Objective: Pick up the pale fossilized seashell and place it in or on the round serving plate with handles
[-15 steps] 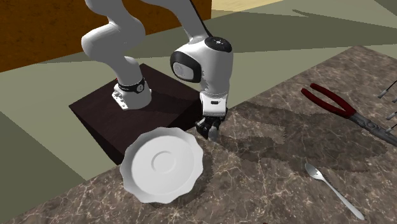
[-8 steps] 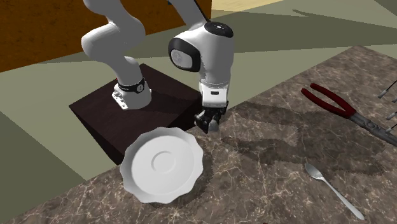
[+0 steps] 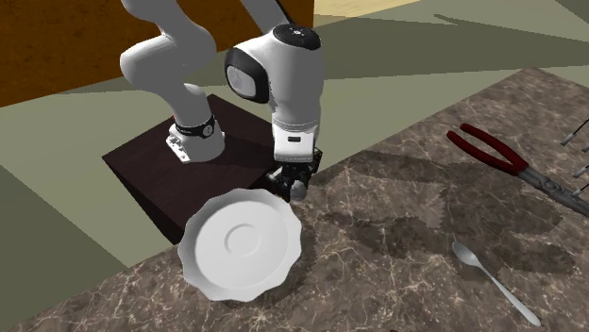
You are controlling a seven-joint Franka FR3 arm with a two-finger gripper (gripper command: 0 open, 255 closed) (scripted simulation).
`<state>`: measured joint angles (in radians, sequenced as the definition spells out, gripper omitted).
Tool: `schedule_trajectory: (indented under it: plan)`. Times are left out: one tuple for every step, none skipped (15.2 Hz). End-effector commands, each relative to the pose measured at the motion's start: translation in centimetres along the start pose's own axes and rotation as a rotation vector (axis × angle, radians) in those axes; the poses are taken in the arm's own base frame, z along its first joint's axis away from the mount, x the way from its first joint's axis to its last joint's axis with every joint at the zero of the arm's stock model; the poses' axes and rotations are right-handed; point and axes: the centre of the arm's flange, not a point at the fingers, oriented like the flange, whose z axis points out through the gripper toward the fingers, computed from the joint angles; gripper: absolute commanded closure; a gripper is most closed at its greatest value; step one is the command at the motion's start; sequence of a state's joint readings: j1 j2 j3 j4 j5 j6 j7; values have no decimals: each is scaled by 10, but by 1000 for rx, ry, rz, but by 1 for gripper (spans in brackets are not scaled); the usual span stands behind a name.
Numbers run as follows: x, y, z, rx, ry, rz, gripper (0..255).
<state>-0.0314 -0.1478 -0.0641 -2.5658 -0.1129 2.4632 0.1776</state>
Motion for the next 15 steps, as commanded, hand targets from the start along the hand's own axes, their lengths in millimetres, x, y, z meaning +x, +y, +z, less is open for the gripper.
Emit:
schedule_trajectory:
  plan:
    - [-4,26,3,0,0,-2,255]
    - [-7,39,4,0,0,-2,255]
    - [-9,52,5,0,0,-2,255]
    - [-11,65,5,0,0,-2,255]
    - [-13,78,6,0,0,-2,255]
    - [-15,91,7,0,0,-2,255]
    - [-18,104,7,0,0,-2,255]
    - [-20,117,8,0,0,-2,255]
    - [-22,130,8,0,0,-2,255]
    - [-24,138,9,0,0,-2,255]
    - [-24,138,14,0,0,-2,255]
    - [-24,138,19,0,0,-2,255]
    - [-24,138,25,0,0,-2,255]
    - [-25,137,30,0,0,-2,255]
    - [-25,137,35,0,0,-2,255]
